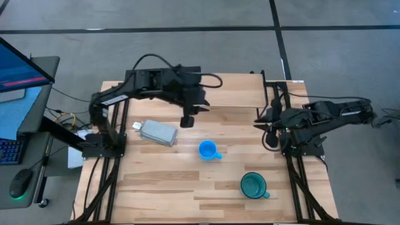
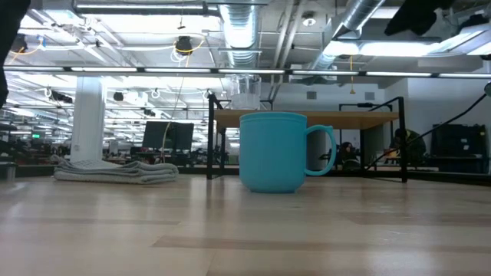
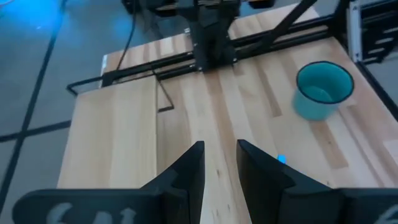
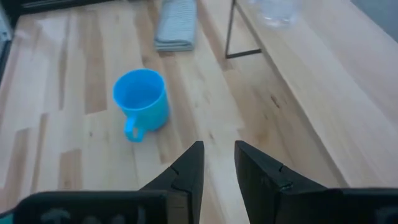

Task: Stack small to large cups/mugs on shelf
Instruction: Put the blue mug on the shelf

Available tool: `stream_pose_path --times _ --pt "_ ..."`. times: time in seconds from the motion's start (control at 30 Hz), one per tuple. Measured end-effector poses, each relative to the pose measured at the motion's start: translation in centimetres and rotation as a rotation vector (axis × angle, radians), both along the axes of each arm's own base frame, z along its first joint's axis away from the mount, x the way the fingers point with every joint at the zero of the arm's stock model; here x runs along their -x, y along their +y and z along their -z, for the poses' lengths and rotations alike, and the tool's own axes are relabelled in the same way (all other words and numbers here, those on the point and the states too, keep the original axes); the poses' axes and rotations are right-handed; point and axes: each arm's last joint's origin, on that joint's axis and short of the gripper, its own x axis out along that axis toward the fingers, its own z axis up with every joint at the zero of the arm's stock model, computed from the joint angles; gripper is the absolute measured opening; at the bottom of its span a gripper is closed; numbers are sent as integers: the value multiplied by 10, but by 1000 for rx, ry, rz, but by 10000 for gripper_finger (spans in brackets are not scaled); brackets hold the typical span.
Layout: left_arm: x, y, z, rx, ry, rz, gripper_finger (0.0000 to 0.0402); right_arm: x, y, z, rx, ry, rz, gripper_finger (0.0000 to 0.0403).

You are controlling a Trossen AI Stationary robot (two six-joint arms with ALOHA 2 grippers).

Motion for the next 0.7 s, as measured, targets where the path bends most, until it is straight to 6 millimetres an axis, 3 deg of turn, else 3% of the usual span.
stream_pose_path --times 0.17,0.27,0.7 --pt "20 -15 -1 8 -57 -44 85 1 5 0 0 -3 -36 113" --pt "35 -26 10 12 -107 -86 85 1 6 -1 -1 -7 -49 113" --pt "122 -40 100 160 -405 -138 85 -6 11 -10 -31 -132 -67 113"
